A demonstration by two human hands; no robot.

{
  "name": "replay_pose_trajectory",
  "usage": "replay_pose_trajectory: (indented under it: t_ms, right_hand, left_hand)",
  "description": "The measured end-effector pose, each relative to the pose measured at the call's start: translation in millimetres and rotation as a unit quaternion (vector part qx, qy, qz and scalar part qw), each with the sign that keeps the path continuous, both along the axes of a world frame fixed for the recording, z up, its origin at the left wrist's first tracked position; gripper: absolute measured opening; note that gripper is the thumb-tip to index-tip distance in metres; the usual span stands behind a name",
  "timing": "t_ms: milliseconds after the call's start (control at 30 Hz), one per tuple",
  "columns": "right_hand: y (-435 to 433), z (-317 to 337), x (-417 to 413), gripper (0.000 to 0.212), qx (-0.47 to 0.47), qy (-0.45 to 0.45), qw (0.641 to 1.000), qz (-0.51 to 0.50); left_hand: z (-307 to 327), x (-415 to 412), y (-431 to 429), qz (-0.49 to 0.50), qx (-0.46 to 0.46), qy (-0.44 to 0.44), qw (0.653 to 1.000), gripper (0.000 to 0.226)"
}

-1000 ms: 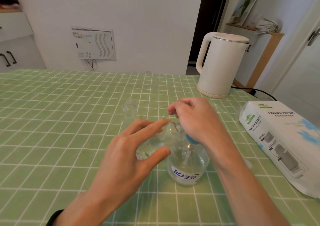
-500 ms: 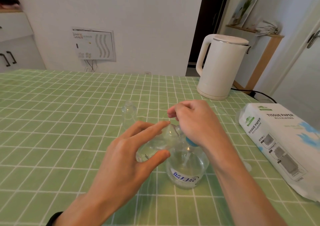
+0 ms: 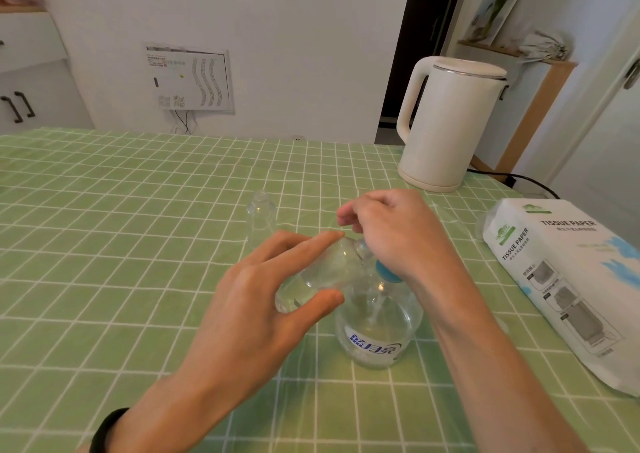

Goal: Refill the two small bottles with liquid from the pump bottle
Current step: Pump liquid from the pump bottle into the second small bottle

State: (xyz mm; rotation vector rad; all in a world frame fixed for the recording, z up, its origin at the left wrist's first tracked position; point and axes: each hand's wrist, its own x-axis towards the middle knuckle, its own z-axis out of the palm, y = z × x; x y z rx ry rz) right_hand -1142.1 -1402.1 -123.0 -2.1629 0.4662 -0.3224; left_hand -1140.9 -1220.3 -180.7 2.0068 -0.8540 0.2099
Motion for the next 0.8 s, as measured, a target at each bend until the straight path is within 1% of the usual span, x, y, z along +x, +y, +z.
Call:
replay_pose_trajectory:
  t_ms: [100, 367, 467, 567, 800]
  right_hand:
    - [2.0, -0.1, -3.1, 0.035, -0.005, 0.012, 1.000, 0.006]
    - [-0.3, 0.7, -3.9, 0.038, -0.023, -0.031, 0.999, 0.009]
    - [-2.3, -1.1, 0.3, 0.035, -0.002, -0.028, 1.000, 0.002]
    - [-1.4, -2.1, 1.0, 0.031, 0.020, -0.005, 1.000, 0.003]
    - [-0.8, -1.1, -3.1, 0.037, -0.002, -0.014, 1.000, 0.006]
  left_hand:
    - [0.7, -2.8, 0.3, -0.001, -0.002, 0.002, 1.000, 0.059]
    - [2.4, -5.3, -0.5, 0.000, -0.011, -0.003, 1.000, 0.059]
    - [1.7, -2.4, -0.7, -0.003, -0.009, -0.003, 1.000, 0.058]
    - [-0.2, -1.1, -0.4, 0.001, 0.000, -0.001, 1.000, 0.059]
    - [1.7, -5.7, -1.1, 0.001, -0.007, -0.004, 1.000, 0.059]
